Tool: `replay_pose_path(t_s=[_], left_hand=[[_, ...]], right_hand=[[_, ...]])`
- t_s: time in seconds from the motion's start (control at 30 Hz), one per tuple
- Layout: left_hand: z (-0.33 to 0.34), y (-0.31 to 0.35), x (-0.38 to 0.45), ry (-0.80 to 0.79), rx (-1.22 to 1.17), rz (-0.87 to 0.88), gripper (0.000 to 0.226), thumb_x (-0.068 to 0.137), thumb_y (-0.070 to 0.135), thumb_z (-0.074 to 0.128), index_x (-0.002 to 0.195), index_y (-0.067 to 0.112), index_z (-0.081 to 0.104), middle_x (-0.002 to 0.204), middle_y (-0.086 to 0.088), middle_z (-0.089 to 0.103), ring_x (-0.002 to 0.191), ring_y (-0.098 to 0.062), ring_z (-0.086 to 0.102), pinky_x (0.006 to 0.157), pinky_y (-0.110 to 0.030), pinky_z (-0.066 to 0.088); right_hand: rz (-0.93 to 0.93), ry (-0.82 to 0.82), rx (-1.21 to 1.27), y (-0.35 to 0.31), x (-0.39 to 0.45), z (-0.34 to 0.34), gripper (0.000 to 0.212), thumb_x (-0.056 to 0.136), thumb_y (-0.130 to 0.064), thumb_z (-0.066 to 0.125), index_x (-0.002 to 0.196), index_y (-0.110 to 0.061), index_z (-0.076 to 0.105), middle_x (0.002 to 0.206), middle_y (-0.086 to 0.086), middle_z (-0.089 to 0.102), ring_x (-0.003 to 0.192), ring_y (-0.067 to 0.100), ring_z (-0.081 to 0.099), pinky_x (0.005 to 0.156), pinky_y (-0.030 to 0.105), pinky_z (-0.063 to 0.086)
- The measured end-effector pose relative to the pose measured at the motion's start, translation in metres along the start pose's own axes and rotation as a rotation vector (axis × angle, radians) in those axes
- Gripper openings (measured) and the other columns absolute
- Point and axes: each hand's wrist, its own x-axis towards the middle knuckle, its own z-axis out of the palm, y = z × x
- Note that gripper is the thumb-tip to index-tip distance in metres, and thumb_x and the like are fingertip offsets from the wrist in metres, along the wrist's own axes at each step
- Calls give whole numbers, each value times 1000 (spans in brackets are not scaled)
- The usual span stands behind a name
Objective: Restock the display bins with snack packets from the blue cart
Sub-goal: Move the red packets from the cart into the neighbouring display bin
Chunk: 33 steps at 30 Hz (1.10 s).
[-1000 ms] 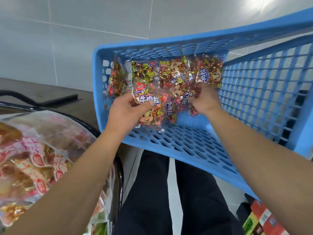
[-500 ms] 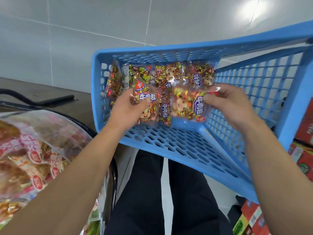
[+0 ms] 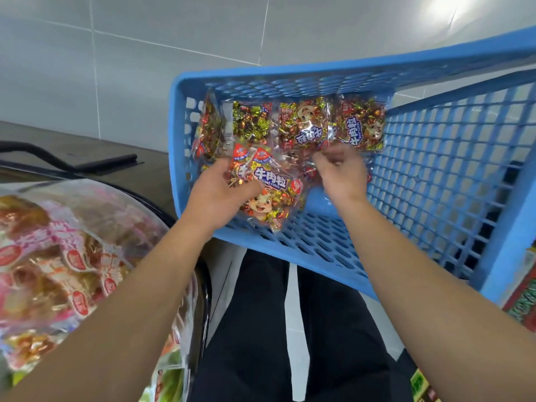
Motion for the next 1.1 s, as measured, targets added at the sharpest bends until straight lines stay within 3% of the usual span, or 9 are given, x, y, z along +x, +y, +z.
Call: replay_pose_path(t_s=[0.07, 0.17, 0.27, 0.4, 0.47, 0.6, 0.77, 0.87, 1.1], left_hand=[[-4, -3, -3, 31, -28, 13, 22, 83, 29, 80, 99, 36, 66, 96, 22, 75, 87, 4, 70, 78, -20, 56], [-6, -9, -6, 50, -57, 33, 23, 85, 26, 79, 100, 35, 65, 96, 25, 74, 87, 6, 70, 73, -12, 54], [-3, -14, -8, 64, -106, 33, 26, 85, 22, 79, 105, 32, 65, 96, 25, 74, 87, 5, 70, 69, -9, 52], [2, -15, -11, 88, -130, 25, 25, 84, 25, 80, 101, 37, 65, 96, 25, 74, 88, 4, 71, 69, -11, 54], [6, -13, -16, 113, -127, 10, 22, 83, 30, 79, 97, 39, 64, 93, 28, 73, 86, 6, 70, 74, -17, 55], [12, -2, -43, 175, -176, -32, 23, 82, 33, 79, 101, 33, 65, 99, 14, 75, 92, -4, 71, 92, -40, 57], [18, 24, -115, 234, -303, -60, 30, 74, 40, 78, 99, 30, 66, 105, 6, 75, 98, -18, 73, 91, -50, 58], [27, 23, -172, 319, -417, -49, 34, 76, 36, 79, 107, 24, 68, 106, 1, 76, 99, -23, 73, 88, -49, 59], [64, -16, -314, 622, -749, 10, 10, 92, 18, 72, 95, 24, 65, 78, 14, 76, 71, -7, 74, 51, -26, 56]], right_hand=[[151, 21, -58, 24, 12, 2, 26, 84, -37, 74, 99, -18, 63, 85, -9, 63, 83, 15, 61, 76, 30, 46], [263, -280, -87, 45, 21, 23, 11, 82, -32, 75, 85, -26, 66, 85, -5, 70, 83, 20, 64, 74, 35, 51], [304, -377, 24, 49, 19, 42, 22, 87, -28, 73, 107, -20, 71, 105, 1, 74, 104, 26, 66, 95, 48, 54], [217, -239, -4, 42, 6, 33, 9, 88, -32, 72, 81, -27, 69, 79, -16, 67, 81, 13, 62, 75, 38, 54], [141, -148, -94, 37, -8, 13, 34, 90, -33, 68, 64, -31, 46, 60, -17, 44, 59, 5, 42, 56, 28, 36], [34, -60, -198, 14, -42, -46, 40, 95, -33, 59, 67, -28, 32, 63, -11, 34, 61, 12, 38, 60, 27, 29], [-159, -90, -182, -28, -95, -117, 26, 94, -30, 57, 79, -10, 52, 63, -6, 45, 51, 5, 39, 51, 29, 31], [-301, -130, -206, -44, -134, -151, 26, 93, -31, 58, 74, -14, 52, 60, -7, 45, 46, -1, 38, 45, 17, 28], [-501, -374, -194, -49, -240, -191, 32, 94, -32, 60, 70, -11, 55, 58, -3, 48, 55, 4, 41, 57, 26, 34]])
